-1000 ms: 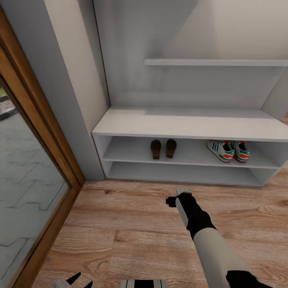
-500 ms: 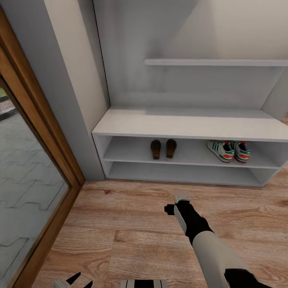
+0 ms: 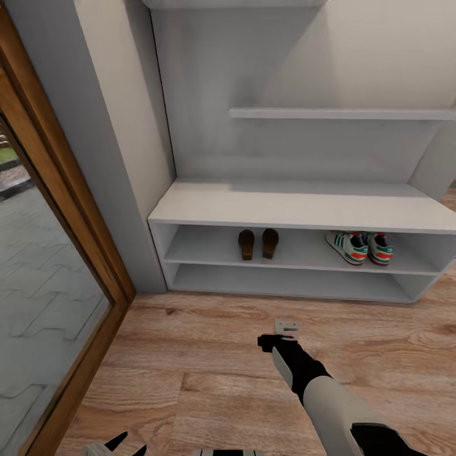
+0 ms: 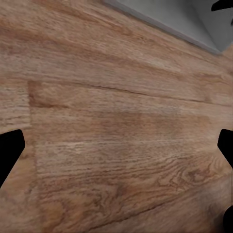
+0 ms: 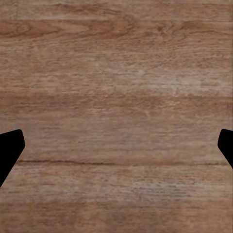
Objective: Pick up the two gym shoes and the two sandals from the corridor floor and place them onto the hallstand (shoe rack) in the corridor, making sure they are on the rack and not on the floor. Arrange them so the two gym shoes are next to each other and the two sandals are next to each other.
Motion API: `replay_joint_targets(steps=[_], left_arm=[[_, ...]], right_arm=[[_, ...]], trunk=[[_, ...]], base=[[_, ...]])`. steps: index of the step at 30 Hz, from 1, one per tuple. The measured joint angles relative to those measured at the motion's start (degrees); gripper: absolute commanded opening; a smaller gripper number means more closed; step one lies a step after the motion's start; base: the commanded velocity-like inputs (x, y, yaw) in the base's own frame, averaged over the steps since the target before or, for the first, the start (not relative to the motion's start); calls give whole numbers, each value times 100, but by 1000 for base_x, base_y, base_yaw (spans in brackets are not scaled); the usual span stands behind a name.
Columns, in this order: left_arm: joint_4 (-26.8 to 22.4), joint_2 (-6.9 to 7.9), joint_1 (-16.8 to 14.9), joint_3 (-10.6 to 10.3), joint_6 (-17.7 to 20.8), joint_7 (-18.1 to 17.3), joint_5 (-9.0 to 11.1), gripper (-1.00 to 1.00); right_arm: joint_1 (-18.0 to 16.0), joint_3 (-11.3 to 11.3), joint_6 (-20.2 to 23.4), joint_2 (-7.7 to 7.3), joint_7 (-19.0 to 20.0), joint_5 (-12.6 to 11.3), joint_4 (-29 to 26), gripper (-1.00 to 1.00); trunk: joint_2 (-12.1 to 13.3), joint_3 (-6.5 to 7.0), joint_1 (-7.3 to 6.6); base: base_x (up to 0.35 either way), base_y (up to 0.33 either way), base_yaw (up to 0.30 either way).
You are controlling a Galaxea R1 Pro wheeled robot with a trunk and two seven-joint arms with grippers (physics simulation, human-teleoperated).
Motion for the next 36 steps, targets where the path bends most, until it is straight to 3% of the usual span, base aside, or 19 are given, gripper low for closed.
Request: replay_joint_targets(steps=[7, 14, 16, 22, 27, 31, 32, 36], left_arm=[[39, 0, 0, -14, 4, 57, -3, 100], [64, -3, 0, -36, 1, 154, -10, 100], [73, -2, 0, -33, 4, 177, -23, 100], [82, 9, 0, -16, 10, 196, -40, 100], [93, 16, 1, -12, 12, 243, -45, 100], [98, 14, 0, -11, 12, 308, -45, 100], [99, 12, 2, -14, 13, 404, -46, 100], [102, 10, 1, -12, 11, 499, -47, 100]], right_arm=[[3, 74, -971, 2, 9, 282, 706, 100], [17, 114, -1542, -180, 100, 797, 1237, 100], [45, 119, -1741, -295, 201, 938, 1422, 100], [136, 122, -2216, -559, 514, 1057, 1601, 100], [415, 123, -2654, -880, 933, 1071, 1663, 100], [572, 125, -2882, -1032, 1126, 1078, 1675, 100], [773, 110, -3179, -1202, 1297, 1084, 1686, 100], [1006, 120, -3476, -1357, 1389, 1083, 1688, 100]], trunk=[[281, 126, -154], [561, 251, -308], [642, 287, -351], [882, 395, -483], [1083, 484, -593], [1243, 556, -681], [1283, 573, -703], [1444, 646, -791]], base=[[0, 0, 0], [0, 0, 0], [0, 0, 0], [0, 0, 0], [0, 0, 0], [0, 0, 0], [0, 0, 0], [0, 0, 0]])
